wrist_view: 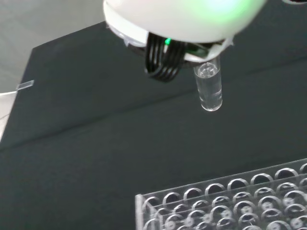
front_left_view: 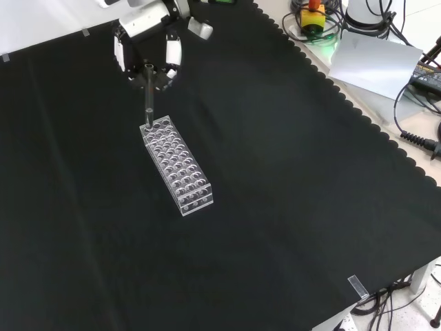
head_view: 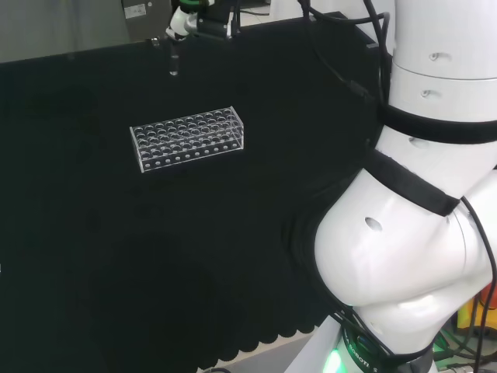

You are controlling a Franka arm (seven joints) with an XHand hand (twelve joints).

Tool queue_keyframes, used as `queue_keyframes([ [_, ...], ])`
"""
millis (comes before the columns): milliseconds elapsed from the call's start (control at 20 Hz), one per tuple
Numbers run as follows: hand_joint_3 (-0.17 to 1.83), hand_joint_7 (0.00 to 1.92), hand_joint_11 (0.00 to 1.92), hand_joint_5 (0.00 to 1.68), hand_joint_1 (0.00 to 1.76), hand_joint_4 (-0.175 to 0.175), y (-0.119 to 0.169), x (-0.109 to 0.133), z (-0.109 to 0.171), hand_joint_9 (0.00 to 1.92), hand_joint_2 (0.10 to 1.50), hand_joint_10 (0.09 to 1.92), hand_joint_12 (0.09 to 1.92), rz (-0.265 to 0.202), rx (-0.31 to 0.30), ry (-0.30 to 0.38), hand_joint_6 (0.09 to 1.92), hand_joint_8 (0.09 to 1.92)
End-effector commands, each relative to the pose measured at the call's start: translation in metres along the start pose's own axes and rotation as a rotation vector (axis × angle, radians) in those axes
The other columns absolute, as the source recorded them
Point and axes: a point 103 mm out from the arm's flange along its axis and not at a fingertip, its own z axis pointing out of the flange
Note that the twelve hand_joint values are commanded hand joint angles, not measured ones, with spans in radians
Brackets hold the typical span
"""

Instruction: Shake the test tube.

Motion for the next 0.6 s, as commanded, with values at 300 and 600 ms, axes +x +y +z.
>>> queue_keyframes([
  [300, 0.81, 1.35, 1.03, 1.30, 1.32, -0.175, -0.019, 0.074, 0.004, 1.56, 0.55, 0.60, 1.10, -0.135, 0.007, 0.037, 0.65, 0.66],
  [600, 0.81, 1.35, 1.03, 1.30, 1.32, -0.175, -0.025, 0.035, -0.011, 1.56, 0.55, 0.60, 1.10, -0.071, -0.013, 0.001, 0.65, 0.66],
])
